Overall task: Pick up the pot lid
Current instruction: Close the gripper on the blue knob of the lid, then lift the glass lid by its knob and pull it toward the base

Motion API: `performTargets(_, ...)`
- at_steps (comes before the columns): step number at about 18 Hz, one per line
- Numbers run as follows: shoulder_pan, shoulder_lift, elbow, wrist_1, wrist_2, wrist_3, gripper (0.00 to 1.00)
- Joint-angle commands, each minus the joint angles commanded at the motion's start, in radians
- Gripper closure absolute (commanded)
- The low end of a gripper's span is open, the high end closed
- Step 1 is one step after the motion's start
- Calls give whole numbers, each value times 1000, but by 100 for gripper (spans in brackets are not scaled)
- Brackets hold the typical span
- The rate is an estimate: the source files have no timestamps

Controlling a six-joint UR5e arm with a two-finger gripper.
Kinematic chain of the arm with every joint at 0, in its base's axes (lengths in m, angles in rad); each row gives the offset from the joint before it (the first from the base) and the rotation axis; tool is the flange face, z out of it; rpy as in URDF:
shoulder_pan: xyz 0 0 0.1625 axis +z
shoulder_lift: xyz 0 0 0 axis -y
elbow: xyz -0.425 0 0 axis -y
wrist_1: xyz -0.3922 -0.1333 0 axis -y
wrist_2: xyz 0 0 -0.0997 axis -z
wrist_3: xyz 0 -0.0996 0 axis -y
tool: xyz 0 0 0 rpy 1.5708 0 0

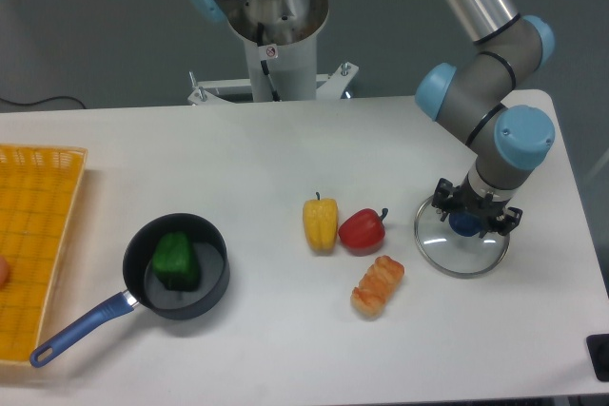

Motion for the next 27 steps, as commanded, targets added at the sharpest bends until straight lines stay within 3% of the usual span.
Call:
performTargets(12, 0, 8, 6, 0, 0, 2, 28)
performTargets(18, 0, 8, 3, 0, 0, -5, 33)
performTargets(20, -3, 6, 3, 0, 0, -12, 40)
performTargets(27, -5, 11, 6, 0, 0, -17, 40)
